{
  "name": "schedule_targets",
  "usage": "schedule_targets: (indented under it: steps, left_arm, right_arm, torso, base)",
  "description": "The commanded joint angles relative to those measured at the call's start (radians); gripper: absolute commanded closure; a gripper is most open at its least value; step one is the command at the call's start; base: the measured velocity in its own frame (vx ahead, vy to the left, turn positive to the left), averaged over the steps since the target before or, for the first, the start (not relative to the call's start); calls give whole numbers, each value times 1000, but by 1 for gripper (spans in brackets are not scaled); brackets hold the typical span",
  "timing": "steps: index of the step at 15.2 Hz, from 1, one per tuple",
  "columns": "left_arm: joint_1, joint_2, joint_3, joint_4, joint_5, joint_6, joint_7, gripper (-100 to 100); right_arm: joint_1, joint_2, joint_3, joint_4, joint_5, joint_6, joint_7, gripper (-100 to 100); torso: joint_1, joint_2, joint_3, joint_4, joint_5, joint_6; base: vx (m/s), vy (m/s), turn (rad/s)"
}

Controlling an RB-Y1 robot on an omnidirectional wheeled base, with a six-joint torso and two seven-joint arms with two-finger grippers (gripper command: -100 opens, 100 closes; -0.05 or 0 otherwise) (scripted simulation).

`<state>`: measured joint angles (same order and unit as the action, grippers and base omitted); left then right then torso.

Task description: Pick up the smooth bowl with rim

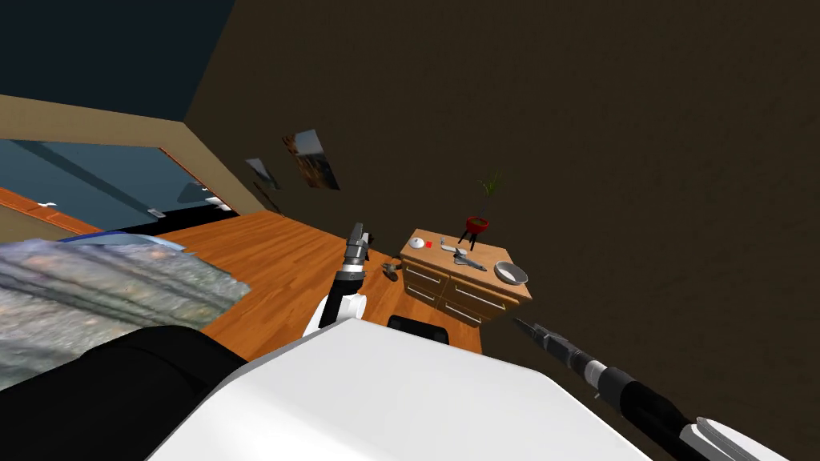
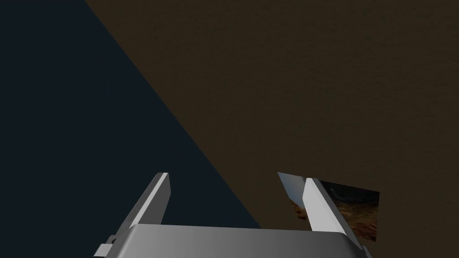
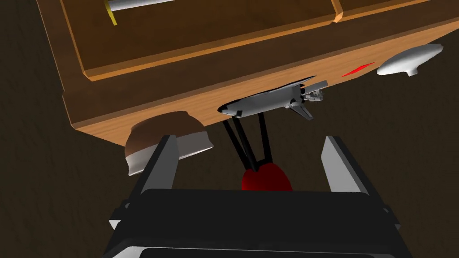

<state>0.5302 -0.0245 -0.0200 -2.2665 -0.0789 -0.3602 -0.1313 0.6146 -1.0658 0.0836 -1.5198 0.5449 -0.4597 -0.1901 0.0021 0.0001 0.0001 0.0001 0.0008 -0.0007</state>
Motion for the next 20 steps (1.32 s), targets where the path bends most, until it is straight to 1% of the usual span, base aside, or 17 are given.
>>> schedule_targets:
  steps: [1,3,4,5,6,7,8,9,10,11,12,13,14,15,17,18,20]
  left_arm:
    - [0,0,0,0,0,0,0,0]
    - [0,0,0,0,0,0,0,0]
    - [0,0,0,0,0,0,0,0]
    - [0,0,0,0,0,0,0,0]
    - [0,0,0,0,0,0,0,0]
    - [0,0,0,0,0,0,0,0]
    - [0,0,0,0,0,0,0,0]
    - [0,0,0,0,0,0,0,0]
    - [0,0,0,0,0,0,0,0]
    - [0,0,0,0,0,0,0,0]
    - [0,0,0,0,0,0,0,0]
    - [0,0,0,0,0,0,0,0]
    - [0,0,0,0,0,0,0,0]
    - [0,0,0,0,0,0,0,0]
    - [0,0,0,0,0,0,0,0]
    - [0,0,0,0,0,0,0,0]
    - [0,0,0,0,0,0,0,0]
  right_arm:
    - [-2,-50,9,50,35,-3,-16,-100]
    - [-2,-69,9,58,35,-3,-16,-100]
    - [2,-103,15,93,61,-3,-24,-100]
    - [2,-110,15,93,61,-3,-24,-100]
    - [7,-136,21,127,86,-3,-32,-100]
    - [7,-149,21,127,86,-3,-32,-100]
    - [12,-184,28,160,110,-3,-40,-100]
    - [12,-186,28,160,110,-3,-40,-100]
    - [16,-216,35,192,134,-3,-47,-100]
    - [16,-219,35,192,134,-3,-47,-100]
    - [21,-250,43,222,156,-4,-54,-100]
    - [21,-250,43,222,156,-4,-54,-100]
    - [26,-277,52,250,178,-5,-60,-100]
    - [26,-277,52,250,178,-5,-60,-100]
    - [37,-323,73,301,218,-8,-71,-100]
    - [37,-323,73,301,218,-8,-71,-100]
    - [50,-353,99,344,253,-14,-80,-100]
  torso:
    - [0,0,0,0,0,0]
    - [0,-1,-1,0,0,0]
    - [0,-1,0,0,0,1]
    - [0,-1,0,0,0,0]
    - [0,-1,-1,0,0,0]
    - [0,-1,-1,0,0,-1]
    - [0,-2,-1,0,0,0]
    - [0,-2,-1,0,0,-1]
    - [-1,-2,-1,0,0,0]
    - [-1,-3,-2,-1,0,-1]
    - [-1,-3,-2,-1,0,0]
    - [-1,-3,-2,-1,0,-1]
    - [-1,-3,-2,-1,0,0]
    - [-1,-3,-2,-1,0,0]
    - [-1,-3,-2,-1,0,-1]
    - [-2,-4,-2,-1,0,-1]
    - [-2,-4,-3,-1,-1,-1]
  base:
    - [17,54,323]
    - [24,39,186]
    - [25,39,167]
    - [24,40,247]
    - [29,44,391]
    - [34,35,299]
    - [41,36,302]
    - [45,27,262]
    - [55,24,333]
    - [52,19,246]
    - [51,21,309]
    - [50,18,266]
    - [48,18,283]
    - [42,11,248]
    - [58,6,393]
    - [72,-3,326]
    - [78,-14,375]
